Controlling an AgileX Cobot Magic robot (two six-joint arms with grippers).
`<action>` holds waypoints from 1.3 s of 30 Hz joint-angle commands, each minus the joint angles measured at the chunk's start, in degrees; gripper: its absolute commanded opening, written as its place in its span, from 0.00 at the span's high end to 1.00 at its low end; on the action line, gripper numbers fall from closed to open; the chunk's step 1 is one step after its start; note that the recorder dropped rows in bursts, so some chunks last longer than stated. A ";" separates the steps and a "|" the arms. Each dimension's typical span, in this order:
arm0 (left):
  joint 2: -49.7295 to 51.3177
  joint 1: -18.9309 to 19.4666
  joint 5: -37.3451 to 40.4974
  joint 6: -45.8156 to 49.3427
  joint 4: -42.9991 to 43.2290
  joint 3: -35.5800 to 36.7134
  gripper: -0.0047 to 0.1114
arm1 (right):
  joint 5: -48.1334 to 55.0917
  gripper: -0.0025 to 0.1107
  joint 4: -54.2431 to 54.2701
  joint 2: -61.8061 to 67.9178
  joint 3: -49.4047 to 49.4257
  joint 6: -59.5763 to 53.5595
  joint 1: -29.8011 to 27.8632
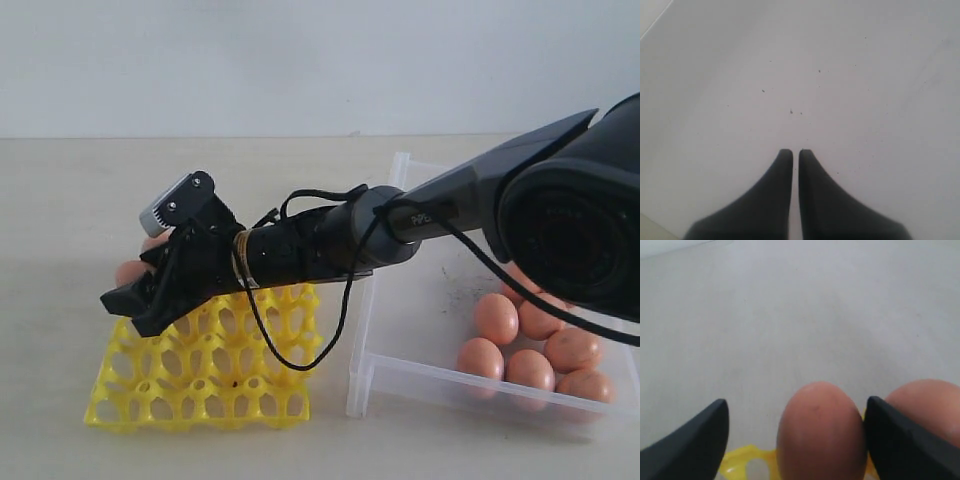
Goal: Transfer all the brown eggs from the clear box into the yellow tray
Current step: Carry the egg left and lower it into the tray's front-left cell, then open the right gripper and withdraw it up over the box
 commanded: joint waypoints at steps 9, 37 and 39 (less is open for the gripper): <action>-0.16 0.12 0.08 0.29 -0.16 0.24 0.92 | -8.70 0.36 3.11 -1.04 0.22 0.76 -3.81; -0.16 0.12 0.26 0.29 -0.16 0.24 0.92 | -29.99 0.98 36.85 -17.93 36.93 -67.64 -8.11; -0.16 0.12 0.26 0.29 -0.16 0.24 0.92 | -29.99 0.98 46.15 -20.22 40.84 -71.49 -7.99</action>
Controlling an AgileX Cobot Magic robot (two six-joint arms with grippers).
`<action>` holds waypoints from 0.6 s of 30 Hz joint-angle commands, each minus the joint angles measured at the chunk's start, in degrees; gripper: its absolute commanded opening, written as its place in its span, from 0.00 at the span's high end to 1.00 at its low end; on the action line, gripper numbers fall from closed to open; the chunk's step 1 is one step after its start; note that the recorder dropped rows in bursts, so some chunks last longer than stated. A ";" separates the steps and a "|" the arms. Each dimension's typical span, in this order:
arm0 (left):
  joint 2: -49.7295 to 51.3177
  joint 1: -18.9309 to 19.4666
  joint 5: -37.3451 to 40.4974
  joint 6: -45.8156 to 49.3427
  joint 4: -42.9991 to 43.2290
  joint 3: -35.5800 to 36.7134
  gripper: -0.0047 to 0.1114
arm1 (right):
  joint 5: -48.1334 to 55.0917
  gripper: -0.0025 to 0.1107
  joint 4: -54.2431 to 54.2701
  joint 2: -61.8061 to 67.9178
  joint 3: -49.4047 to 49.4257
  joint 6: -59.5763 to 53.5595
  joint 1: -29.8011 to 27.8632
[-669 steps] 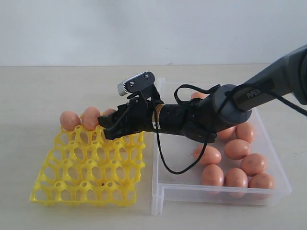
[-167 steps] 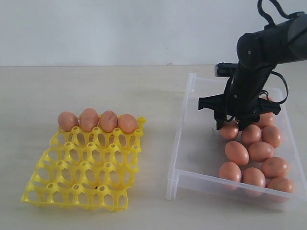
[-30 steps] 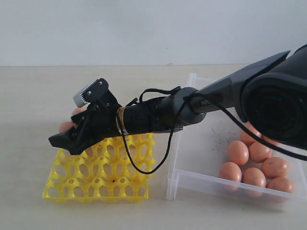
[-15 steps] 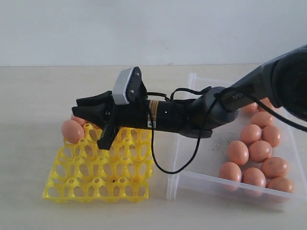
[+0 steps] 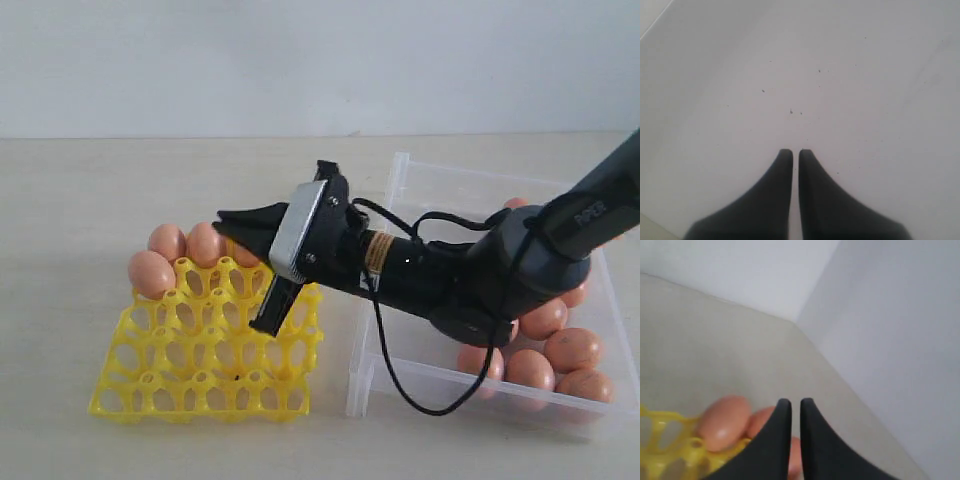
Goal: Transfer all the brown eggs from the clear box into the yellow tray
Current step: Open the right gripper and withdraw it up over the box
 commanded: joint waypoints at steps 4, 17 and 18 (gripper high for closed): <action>-0.16 0.12 0.26 0.29 -0.16 0.24 0.92 | -0.61 0.98 32.69 -7.93 12.27 -10.38 0.90; -0.16 0.12 -0.01 0.29 -0.16 0.24 0.92 | -0.61 0.98 40.63 -14.00 20.51 -21.15 0.90; -0.16 0.12 -0.01 0.29 -0.16 0.24 0.92 | -0.61 0.98 42.27 -14.60 21.04 -21.56 0.90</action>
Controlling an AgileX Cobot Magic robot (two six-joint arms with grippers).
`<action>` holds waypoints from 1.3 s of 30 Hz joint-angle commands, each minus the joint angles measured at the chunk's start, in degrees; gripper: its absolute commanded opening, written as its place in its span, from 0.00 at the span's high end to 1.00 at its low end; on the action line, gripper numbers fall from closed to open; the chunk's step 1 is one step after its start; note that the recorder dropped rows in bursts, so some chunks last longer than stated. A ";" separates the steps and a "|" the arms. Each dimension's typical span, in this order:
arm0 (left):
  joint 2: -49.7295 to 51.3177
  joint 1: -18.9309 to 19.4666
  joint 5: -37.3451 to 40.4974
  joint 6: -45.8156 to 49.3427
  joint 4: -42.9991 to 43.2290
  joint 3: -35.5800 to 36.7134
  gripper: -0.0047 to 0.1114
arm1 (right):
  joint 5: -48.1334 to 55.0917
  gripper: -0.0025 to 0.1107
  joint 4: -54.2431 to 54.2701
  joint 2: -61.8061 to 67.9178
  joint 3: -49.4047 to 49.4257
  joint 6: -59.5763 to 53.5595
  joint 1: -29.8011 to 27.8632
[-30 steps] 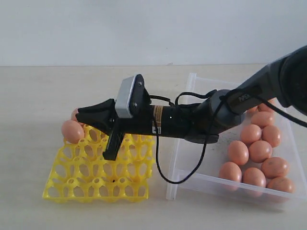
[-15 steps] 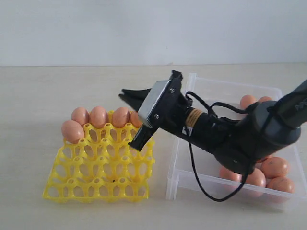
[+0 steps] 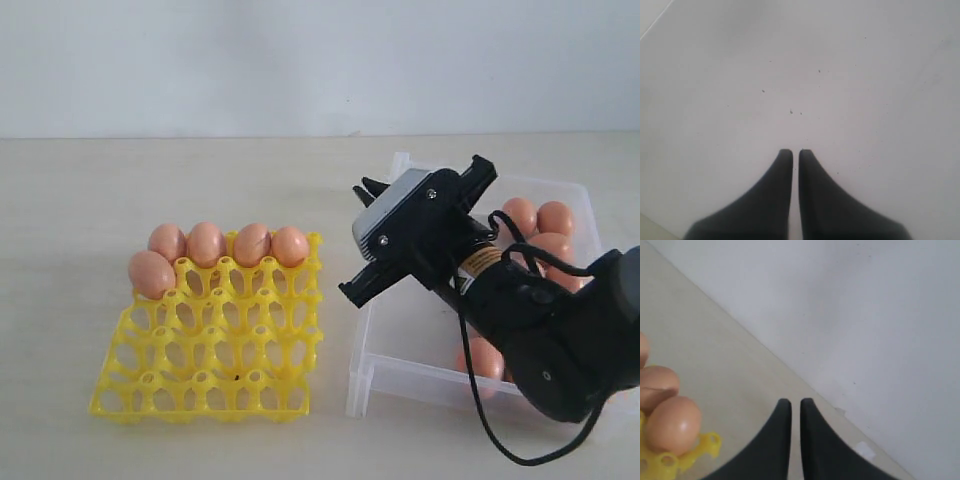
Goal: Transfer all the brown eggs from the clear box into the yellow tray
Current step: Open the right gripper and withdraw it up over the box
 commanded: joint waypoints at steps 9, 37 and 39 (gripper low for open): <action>-0.16 0.12 -0.01 0.29 -0.16 0.24 0.92 | -0.37 0.98 9.14 -4.64 2.71 9.29 -1.37; -0.16 0.12 0.22 0.29 -0.16 0.24 0.92 | 69.02 0.98 -15.08 -15.98 -22.15 29.55 -18.79; -0.26 0.12 0.20 0.29 -0.16 0.24 0.92 | 63.56 0.98 -15.65 -15.98 -21.00 28.10 -18.79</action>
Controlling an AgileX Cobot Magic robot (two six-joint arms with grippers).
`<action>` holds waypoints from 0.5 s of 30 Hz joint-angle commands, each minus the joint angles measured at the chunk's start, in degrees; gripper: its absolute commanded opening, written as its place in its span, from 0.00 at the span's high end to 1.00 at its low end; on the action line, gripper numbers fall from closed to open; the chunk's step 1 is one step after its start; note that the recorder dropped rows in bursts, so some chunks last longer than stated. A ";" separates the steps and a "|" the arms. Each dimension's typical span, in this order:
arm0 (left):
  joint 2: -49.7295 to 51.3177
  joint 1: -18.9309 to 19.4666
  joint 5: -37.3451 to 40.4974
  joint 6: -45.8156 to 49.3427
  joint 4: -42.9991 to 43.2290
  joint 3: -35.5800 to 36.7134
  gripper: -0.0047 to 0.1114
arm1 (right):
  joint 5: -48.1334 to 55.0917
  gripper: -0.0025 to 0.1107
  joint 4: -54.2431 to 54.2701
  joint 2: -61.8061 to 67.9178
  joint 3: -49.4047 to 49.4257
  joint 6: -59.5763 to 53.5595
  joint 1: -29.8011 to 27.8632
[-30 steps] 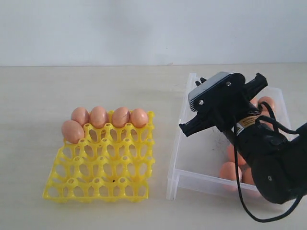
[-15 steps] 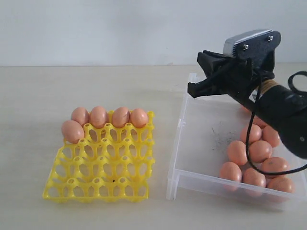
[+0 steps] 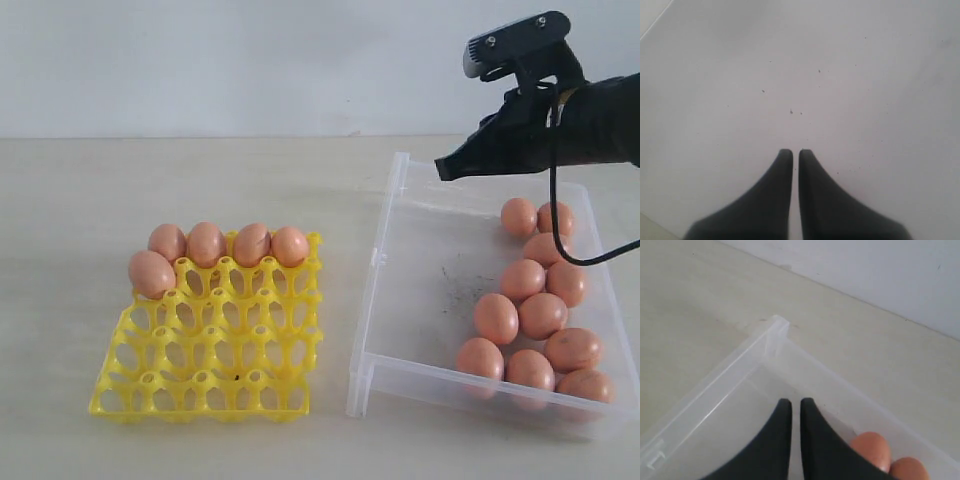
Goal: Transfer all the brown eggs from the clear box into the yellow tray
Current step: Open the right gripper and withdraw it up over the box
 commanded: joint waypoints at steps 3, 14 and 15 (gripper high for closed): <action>-2.03 0.12 0.20 0.29 -0.16 0.24 0.92 | -28.44 0.98 -11.19 -0.39 7.96 -4.33 -0.32; -5.66 0.12 15.63 7.69 -0.04 0.24 0.92 | -59.95 0.98 11.94 -0.39 19.63 -31.75 -0.32; -6.10 0.12 18.04 9.51 0.58 0.24 0.92 | -62.05 0.98 12.83 -0.39 20.11 -28.96 -0.32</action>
